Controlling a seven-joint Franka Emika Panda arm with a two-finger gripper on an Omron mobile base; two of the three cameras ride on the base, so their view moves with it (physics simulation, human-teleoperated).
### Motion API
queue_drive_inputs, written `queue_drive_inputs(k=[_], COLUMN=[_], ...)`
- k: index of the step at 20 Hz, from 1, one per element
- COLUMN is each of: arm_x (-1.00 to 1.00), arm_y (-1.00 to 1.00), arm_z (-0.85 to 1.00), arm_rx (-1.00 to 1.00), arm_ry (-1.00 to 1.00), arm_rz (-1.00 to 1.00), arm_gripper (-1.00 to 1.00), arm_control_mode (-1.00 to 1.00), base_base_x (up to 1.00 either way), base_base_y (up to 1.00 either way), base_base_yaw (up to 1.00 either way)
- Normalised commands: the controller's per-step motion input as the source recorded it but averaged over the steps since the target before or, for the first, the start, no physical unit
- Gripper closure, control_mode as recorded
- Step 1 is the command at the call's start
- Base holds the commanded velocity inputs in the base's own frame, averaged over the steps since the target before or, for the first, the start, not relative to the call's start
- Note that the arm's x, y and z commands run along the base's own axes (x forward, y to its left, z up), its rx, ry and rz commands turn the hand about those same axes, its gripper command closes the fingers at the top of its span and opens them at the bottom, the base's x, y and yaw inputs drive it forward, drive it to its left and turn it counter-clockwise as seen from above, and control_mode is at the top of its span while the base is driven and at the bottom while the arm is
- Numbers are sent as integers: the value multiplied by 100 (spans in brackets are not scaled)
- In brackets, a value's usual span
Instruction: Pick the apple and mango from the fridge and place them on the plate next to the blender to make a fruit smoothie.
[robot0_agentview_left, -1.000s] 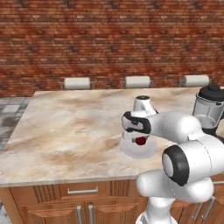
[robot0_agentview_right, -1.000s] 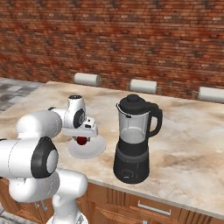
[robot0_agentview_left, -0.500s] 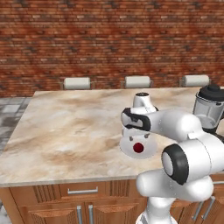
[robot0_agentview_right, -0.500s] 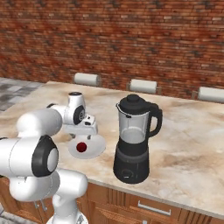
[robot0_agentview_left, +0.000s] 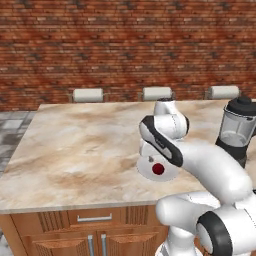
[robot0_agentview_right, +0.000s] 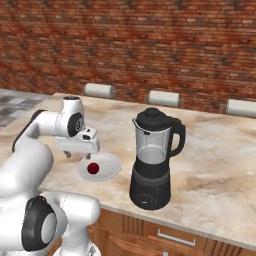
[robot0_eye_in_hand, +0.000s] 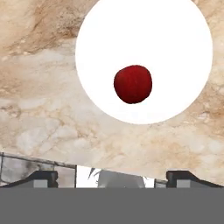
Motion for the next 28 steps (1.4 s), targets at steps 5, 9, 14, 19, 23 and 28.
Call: queue_drive_inputs(k=[5,9,14,19,23,28], arm_x=[-86,-65,-26,0,0,0], arm_y=[39,38,24,0,0,0], arm_z=[61,59,30,0,0,0], arm_rx=[-1,-2,-2,0,0,0], arm_ry=[-17,-29,-21,0,0,0], arm_rz=[0,0,0,0,0,0], arm_gripper=[-100,-100,-100,-100,-100,-100], arm_control_mode=[-100,-100,-100,100,100,100], base_base_x=[0,0,0,-15,-39,-29], base_base_y=[0,0,0,0,5,21], base_base_yaw=[0,0,0,20,68,79])
